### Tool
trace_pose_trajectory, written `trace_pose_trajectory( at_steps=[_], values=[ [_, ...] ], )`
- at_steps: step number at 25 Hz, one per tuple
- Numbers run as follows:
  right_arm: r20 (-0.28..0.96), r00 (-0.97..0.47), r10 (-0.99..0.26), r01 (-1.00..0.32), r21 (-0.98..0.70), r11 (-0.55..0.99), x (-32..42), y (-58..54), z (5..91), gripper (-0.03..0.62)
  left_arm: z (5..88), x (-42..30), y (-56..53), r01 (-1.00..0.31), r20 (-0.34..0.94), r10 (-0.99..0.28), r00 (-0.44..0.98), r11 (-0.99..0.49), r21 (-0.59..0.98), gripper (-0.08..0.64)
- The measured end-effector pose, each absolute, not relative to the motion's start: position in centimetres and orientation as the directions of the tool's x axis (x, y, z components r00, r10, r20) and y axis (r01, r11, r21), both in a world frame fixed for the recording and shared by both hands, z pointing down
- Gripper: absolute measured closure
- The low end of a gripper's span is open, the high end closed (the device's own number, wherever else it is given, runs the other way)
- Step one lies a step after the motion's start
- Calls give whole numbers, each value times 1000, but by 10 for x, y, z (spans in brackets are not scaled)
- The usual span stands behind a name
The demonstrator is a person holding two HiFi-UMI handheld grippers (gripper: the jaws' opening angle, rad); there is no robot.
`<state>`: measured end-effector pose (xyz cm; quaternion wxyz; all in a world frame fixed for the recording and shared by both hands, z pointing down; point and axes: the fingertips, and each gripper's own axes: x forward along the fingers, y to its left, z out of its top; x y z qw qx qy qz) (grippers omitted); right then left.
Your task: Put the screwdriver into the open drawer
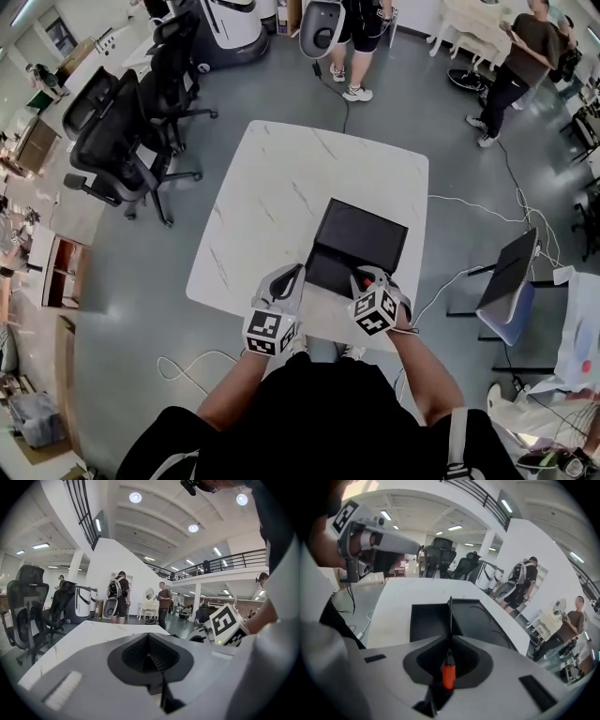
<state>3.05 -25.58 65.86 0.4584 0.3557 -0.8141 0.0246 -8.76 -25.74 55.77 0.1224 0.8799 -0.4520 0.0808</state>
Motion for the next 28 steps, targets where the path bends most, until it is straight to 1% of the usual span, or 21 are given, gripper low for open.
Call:
trace_pose_trajectory(
  at_steps=[3, 6, 14, 18, 28],
  values=[
    [829, -302, -471, -563, 244, 790, 26, -258, 681, 554, 563, -92, -258, -820, 259, -779, 571, -552, 150, 551],
    [868, -288, -403, -534, 204, 820, 19, -259, 696, 554, 567, -100, -259, -829, 267, -785, 559, -538, 154, 551],
    [918, -260, -298, -482, 144, 864, 7, -263, 720, 554, 578, -118, -257, -853, 293, -801, 521, -494, 169, 551],
    [929, -253, -268, -463, 127, 877, 4, -263, 730, 554, 583, -121, -255, -859, 302, -804, 512, -483, 171, 551],
    [930, -251, -267, -468, 125, 875, 0, -267, 741, 554, 585, -124, -252, -867, 314, -808, 498, -467, 173, 551]
  ],
)
